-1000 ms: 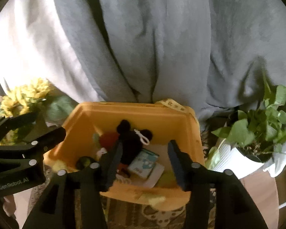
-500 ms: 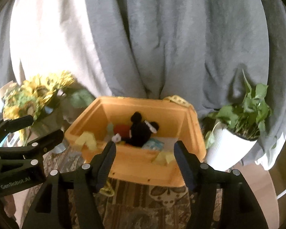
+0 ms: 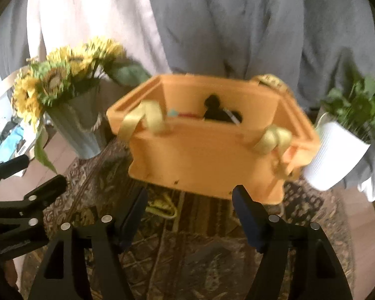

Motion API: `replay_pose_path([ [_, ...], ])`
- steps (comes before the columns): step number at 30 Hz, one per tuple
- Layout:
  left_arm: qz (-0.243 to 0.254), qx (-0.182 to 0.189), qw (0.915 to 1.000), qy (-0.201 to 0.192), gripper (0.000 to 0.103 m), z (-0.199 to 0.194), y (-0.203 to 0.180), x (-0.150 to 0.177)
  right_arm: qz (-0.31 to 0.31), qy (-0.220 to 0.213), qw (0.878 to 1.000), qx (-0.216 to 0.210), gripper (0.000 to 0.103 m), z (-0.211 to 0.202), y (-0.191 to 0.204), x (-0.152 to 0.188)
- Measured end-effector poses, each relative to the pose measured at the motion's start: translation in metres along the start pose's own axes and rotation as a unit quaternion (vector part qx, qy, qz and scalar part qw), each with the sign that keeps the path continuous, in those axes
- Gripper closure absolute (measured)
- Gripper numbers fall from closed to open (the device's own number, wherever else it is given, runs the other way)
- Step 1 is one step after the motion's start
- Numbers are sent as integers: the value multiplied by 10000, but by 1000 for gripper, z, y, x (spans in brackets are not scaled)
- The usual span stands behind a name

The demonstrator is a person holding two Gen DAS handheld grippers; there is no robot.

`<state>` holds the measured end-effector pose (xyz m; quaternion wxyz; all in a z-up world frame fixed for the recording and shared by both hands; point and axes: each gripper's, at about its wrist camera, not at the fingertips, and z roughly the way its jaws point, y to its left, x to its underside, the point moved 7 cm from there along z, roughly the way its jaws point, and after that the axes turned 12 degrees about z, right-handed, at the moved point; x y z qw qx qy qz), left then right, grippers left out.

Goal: Organize soft objects
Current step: 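Withdraw both tools from the crate toward the yellow strap toy, then grasp the yellow strap toy with the right tool and lift it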

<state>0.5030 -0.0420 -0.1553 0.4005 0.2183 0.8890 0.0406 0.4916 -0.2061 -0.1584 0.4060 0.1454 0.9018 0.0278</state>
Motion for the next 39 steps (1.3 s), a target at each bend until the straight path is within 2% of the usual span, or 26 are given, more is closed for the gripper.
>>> replay_pose_path([
  [11,-61,-558,9981,242,9,13,35,38,-115,466,9986,-224,28,49,36,37],
  [16,-69,-609,9974,383,8,27,37,44,-19,746,9969,-237,28,76,41,45],
  [23,-42,-673,9964,514,8,46,35,46,47,980,9952,-43,28,107,38,54],
  [32,-123,-646,9958,643,8,63,34,47,12,1074,9942,60,28,132,40,60],
  [35,-118,-637,9957,669,8,66,33,47,15,1069,9942,95,31,137,40,61],
  [39,-131,-573,9959,686,8,68,30,47,-13,1012,9948,81,44,139,38,63],
])
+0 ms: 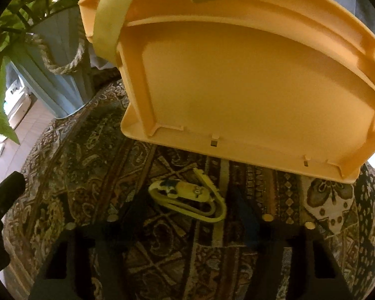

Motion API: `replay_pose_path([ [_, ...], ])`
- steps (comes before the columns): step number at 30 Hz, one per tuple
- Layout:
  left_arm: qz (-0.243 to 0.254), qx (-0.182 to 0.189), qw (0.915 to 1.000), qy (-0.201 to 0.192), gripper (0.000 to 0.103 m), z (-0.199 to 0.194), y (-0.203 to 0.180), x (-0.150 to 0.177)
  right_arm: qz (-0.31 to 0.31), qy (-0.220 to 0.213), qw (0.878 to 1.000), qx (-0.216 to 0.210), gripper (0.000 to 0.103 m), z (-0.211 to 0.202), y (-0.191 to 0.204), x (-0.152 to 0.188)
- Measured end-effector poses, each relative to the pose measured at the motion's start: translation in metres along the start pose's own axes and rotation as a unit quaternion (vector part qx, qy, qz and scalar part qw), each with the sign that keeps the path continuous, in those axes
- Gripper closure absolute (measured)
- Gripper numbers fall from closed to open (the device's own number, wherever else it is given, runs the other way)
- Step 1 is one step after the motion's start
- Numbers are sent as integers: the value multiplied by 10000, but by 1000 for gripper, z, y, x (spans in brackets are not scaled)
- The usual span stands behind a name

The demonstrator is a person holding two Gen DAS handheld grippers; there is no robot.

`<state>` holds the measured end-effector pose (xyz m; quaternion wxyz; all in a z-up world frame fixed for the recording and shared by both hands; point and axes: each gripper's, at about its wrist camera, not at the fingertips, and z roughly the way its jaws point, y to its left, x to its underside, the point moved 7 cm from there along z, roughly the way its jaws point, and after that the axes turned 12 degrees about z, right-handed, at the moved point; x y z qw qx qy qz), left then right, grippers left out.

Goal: Organize soft objects
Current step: 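Grasp the yellow strap toy with the right tool and lift it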

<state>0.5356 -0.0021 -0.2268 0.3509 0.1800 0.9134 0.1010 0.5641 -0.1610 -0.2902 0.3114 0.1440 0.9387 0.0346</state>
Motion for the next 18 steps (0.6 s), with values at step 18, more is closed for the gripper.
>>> replay_pose_path([
  [18,-42,212,9989,-405,7,-34,-7,-19,168,-461,9986,-179,45,-81,-20,-2],
])
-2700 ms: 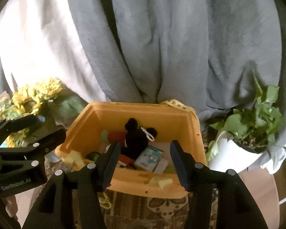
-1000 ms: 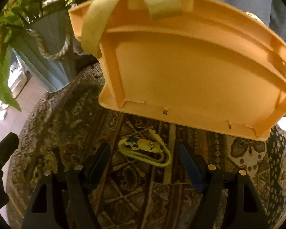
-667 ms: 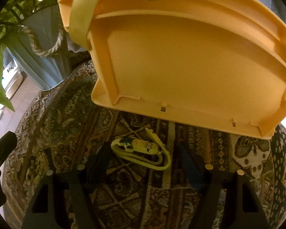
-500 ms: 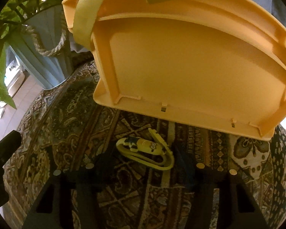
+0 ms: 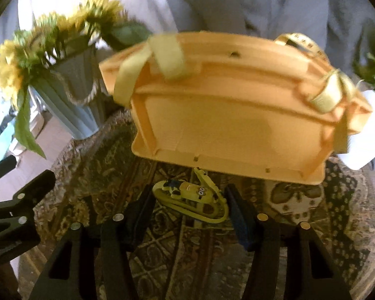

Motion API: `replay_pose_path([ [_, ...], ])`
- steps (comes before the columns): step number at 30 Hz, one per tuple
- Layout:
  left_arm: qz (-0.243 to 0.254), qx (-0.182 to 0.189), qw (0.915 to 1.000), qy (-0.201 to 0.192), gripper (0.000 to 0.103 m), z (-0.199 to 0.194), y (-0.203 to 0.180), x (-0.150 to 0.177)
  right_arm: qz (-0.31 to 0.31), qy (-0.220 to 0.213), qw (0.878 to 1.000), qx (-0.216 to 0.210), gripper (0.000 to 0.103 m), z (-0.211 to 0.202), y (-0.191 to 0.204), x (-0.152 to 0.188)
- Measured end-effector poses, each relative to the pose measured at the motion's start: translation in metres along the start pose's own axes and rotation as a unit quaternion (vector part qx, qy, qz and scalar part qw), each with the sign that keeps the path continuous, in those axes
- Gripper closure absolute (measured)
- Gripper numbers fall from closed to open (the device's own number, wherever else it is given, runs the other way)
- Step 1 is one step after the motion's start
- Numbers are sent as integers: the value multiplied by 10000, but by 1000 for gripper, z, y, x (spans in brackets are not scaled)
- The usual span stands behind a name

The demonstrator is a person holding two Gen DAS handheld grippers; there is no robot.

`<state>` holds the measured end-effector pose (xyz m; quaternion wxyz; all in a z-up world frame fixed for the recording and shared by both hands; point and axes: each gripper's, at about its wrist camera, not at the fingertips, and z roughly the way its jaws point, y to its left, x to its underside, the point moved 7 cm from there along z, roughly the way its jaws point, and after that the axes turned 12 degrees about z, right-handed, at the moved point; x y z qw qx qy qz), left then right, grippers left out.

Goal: Organize soft objects
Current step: 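Grasp the yellow strap toy with the right tool and lift it, then lower the yellow strap toy into the orange crate and open the right tool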

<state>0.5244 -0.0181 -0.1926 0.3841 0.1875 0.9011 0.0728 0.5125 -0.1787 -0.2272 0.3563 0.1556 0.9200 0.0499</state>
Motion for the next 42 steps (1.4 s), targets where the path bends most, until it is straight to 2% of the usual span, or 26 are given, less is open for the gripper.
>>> replay_pose_path([
  [9,5,140,9986,-501,6,-35,-7,-30,174,-480,9987,-5,45,-54,-16,-25],
  [17,100,236,9961,-845,6,-57,-17,-51,323,-829,9960,43,45,-81,-19,-39],
  [24,204,300,9925,-1171,0,-75,-26,-69,437,-1138,9925,128,45,-107,-28,-51],
  [29,245,295,9893,-1407,0,-86,-32,-87,491,-1344,9896,177,45,-123,-37,-61],
  [42,272,355,9835,-1752,0,-92,-44,-130,630,-1596,9847,301,45,-129,-60,-106],
])
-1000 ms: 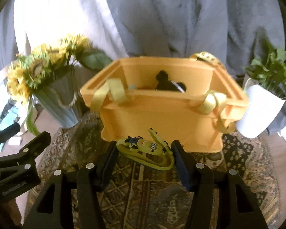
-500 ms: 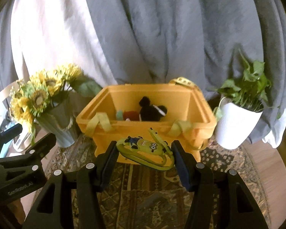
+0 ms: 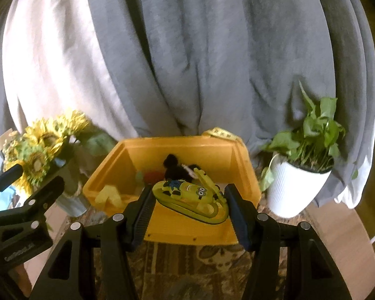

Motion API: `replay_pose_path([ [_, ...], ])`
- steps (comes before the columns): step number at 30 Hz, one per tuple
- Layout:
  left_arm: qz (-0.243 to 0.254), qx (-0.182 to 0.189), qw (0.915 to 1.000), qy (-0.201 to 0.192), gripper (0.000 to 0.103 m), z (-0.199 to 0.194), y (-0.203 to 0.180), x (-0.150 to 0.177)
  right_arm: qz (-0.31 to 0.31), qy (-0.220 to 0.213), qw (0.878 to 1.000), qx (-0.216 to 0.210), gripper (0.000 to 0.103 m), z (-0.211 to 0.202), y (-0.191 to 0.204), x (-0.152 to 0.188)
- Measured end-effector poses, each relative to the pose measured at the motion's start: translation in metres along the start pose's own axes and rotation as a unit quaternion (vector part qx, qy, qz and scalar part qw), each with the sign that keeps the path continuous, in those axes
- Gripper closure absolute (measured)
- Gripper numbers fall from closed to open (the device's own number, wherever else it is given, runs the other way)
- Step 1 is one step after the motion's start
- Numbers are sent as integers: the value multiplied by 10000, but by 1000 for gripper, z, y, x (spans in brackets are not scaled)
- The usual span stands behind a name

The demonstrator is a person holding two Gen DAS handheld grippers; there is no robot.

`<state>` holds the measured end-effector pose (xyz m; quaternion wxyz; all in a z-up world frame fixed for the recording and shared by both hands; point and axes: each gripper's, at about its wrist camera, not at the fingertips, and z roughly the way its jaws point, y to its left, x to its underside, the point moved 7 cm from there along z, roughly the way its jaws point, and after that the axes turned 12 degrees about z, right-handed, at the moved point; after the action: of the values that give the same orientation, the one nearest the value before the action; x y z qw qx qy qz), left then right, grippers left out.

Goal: Organize soft objects
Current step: 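Lower the yellow strap toy into the orange crate and open the right tool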

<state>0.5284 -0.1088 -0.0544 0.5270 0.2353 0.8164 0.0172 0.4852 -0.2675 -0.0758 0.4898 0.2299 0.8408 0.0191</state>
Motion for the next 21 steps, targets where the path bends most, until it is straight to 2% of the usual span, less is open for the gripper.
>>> replay_pose_path([
  [7,-19,18,10000,55,0,19,-5,-12,-50,19,10000,5,45,23,-6,-22],
  [21,63,-150,9988,453,0,61,-12,-13,-105,626,9980,-8,43,99,-19,-33],
])
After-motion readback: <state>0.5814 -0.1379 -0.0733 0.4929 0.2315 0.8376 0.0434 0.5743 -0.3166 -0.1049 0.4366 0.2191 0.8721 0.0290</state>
